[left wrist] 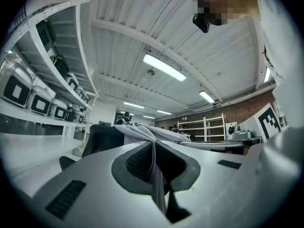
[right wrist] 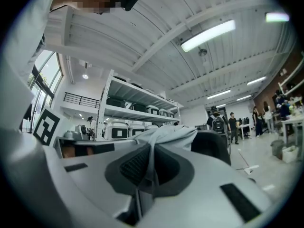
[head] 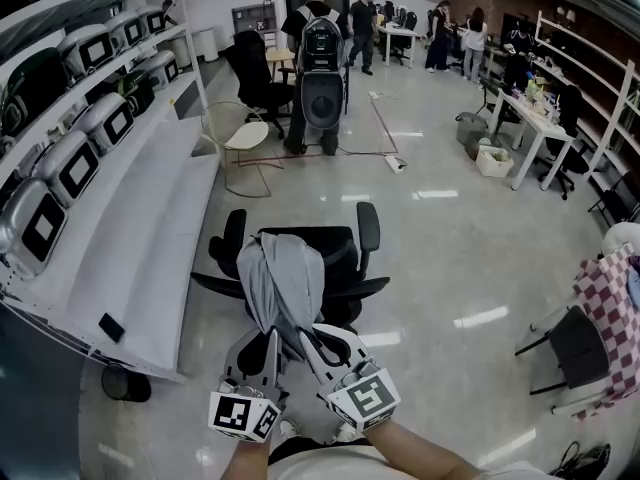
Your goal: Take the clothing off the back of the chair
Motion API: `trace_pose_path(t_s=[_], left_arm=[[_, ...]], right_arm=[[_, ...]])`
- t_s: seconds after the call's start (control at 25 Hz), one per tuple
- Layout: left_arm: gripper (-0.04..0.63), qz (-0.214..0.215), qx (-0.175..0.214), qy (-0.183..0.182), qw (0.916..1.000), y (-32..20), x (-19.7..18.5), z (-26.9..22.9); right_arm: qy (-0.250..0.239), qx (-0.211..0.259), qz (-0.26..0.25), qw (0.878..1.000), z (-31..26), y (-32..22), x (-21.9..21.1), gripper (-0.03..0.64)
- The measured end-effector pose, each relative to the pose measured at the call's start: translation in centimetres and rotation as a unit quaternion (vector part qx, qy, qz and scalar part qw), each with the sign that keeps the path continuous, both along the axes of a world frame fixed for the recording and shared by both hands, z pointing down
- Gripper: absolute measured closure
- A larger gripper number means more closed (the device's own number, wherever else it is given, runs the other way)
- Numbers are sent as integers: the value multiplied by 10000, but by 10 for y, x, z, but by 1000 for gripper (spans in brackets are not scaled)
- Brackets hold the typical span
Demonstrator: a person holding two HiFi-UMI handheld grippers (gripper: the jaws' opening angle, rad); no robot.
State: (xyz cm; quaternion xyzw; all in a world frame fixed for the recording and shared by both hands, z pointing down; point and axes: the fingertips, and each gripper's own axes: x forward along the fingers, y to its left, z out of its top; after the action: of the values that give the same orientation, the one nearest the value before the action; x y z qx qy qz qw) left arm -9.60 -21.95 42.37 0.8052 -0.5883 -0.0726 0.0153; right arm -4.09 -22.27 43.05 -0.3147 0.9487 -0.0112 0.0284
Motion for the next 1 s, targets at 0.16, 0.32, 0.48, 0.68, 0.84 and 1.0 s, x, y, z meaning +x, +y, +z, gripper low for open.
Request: trace_pose_path(t_s=[0.16, 0.32, 0.48, 0.68, 0.84, 1.0], left_arm=[[575, -93, 107, 25, 9999, 7, -1, -6], [575, -142, 103, 26, 9998, 11, -2, -7], [575, -46, 124, -58, 9999, 14, 2, -10], [575, 161, 171, -116, 9997, 21, 1, -13], [575, 316, 215, -52, 9993, 31, -9, -16], [575, 503, 267, -52, 9984, 44, -19, -19]], right_arm=[[-14, 54, -146, 9999, -2, 6, -3, 591], [-40, 62, -239, 9997, -4, 10, -6, 591], [-85, 69, -231, 9997, -5, 12, -6, 591], [-105, 86, -157, 9998, -7, 14, -15, 591], [-68, 67, -24, 10000, -8, 26, -24, 591], [-30, 48, 114, 9999, -5, 40, -36, 591]])
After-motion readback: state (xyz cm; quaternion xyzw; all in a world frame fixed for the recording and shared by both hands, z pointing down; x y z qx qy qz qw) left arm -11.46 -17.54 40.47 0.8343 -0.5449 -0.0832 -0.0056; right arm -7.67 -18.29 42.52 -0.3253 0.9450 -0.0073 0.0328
